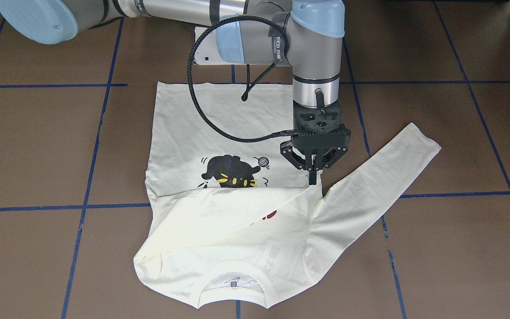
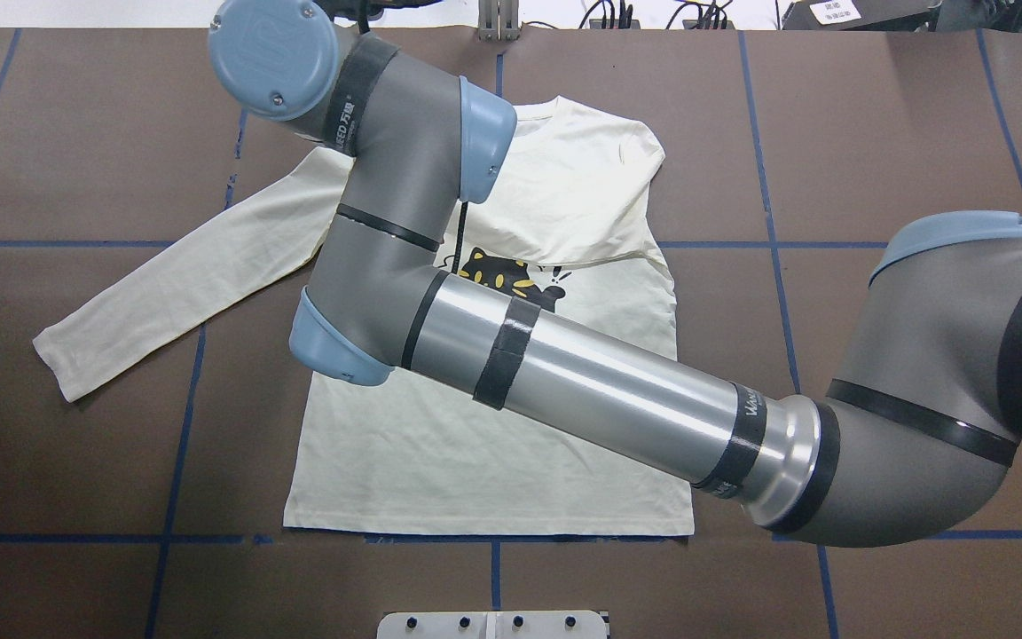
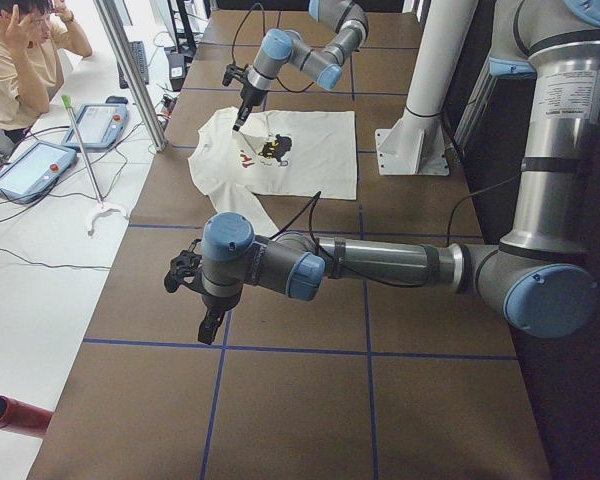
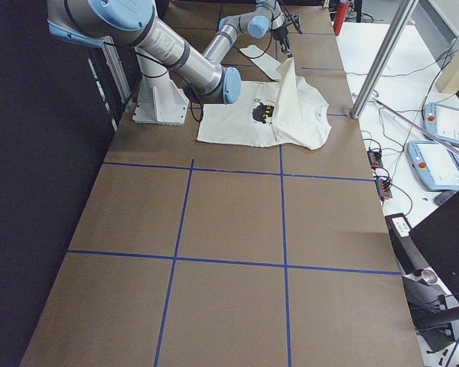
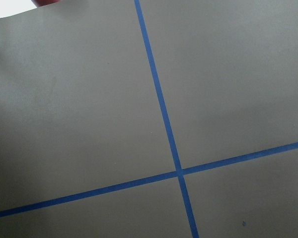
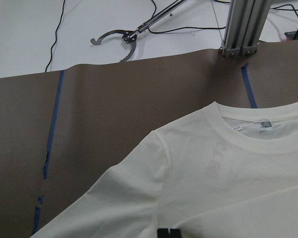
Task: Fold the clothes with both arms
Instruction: 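Carry the sleeve across the shirt body with the right gripper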
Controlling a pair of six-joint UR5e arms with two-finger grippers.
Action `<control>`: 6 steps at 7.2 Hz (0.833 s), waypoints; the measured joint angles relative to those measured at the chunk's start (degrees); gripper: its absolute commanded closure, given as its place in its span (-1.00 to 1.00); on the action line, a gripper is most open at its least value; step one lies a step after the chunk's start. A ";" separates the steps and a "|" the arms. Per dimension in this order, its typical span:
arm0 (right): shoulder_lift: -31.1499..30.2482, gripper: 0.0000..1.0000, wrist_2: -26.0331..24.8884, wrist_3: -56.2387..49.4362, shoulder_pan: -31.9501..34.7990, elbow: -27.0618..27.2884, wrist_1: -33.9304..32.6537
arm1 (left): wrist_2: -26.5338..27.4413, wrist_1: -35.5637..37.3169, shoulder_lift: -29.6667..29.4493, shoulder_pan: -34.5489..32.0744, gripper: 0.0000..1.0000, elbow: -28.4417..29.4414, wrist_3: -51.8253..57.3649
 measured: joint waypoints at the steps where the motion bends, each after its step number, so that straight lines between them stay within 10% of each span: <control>1: 0.70 -1.00 -0.98 1.94 -0.43 -1.99 2.00 | 0.00 0.02 0.00 0.00 -1.00 -0.01 0.00; 4: 4.52 -1.00 -0.67 6.92 -0.14 -5.66 1.61 | 0.16 -1.68 -0.56 0.20 -1.00 -0.16 0.02; 6: 4.96 -1.00 9.08 6.82 4.82 -5.10 -3.92 | 0.36 -11.80 -2.95 0.36 -1.00 0.10 -0.20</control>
